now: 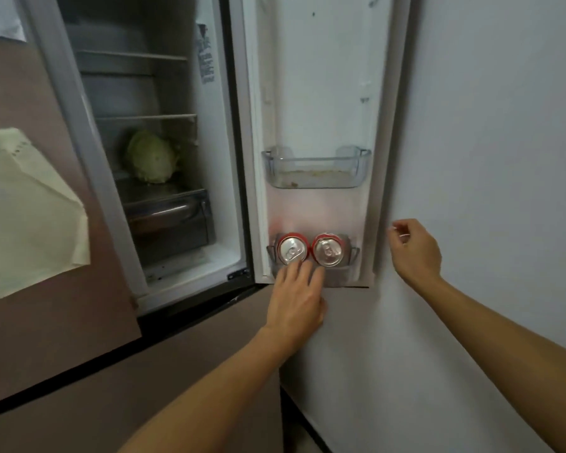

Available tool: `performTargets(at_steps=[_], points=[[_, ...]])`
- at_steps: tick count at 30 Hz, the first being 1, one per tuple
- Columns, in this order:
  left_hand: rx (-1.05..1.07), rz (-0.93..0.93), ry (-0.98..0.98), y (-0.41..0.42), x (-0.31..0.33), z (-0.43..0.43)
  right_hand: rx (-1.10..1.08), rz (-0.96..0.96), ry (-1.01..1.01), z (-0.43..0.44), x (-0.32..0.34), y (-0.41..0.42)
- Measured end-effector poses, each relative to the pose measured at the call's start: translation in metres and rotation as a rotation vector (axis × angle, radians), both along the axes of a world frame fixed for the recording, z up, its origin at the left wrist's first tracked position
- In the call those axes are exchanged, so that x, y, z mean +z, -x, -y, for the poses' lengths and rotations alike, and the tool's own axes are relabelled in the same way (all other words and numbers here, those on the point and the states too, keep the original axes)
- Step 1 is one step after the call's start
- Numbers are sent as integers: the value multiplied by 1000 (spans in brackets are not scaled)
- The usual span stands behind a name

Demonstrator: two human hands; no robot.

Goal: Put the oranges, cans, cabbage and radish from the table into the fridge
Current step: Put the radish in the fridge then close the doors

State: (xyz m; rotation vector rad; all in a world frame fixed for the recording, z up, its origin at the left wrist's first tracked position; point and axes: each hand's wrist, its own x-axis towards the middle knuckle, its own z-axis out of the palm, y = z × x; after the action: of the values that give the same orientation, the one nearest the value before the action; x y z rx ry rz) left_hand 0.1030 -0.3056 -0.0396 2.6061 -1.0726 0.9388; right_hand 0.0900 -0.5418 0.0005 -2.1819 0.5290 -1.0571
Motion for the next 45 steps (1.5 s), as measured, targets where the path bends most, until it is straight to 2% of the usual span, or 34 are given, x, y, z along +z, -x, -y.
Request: performTargets(at_steps=[4, 12, 17, 23, 31, 35, 39, 45], points=[[140, -16, 77, 0, -6, 26, 124, -85, -34, 29, -2, -31], [205, -38, 48, 9, -9, 16, 254, -104, -48, 36, -9, -47], [236, -86, 65, 21, -7, -23, 296, -66, -80, 18, -17, -25], [275, -192, 71, 35, 2, -98, 490, -12, -107, -41, -27, 22], [361, -305, 124, 50, 12, -176, 569, -102, 84, -136, -38, 52], [381, -247, 116, 53, 16, -207, 644, -103, 191, -173, -35, 47], [403, -158, 134, 49, 22, -231, 672, -20, 365, -201, -28, 29], [429, 59, 273, 31, 39, -248, 704, 134, 546, -237, -21, -17]])
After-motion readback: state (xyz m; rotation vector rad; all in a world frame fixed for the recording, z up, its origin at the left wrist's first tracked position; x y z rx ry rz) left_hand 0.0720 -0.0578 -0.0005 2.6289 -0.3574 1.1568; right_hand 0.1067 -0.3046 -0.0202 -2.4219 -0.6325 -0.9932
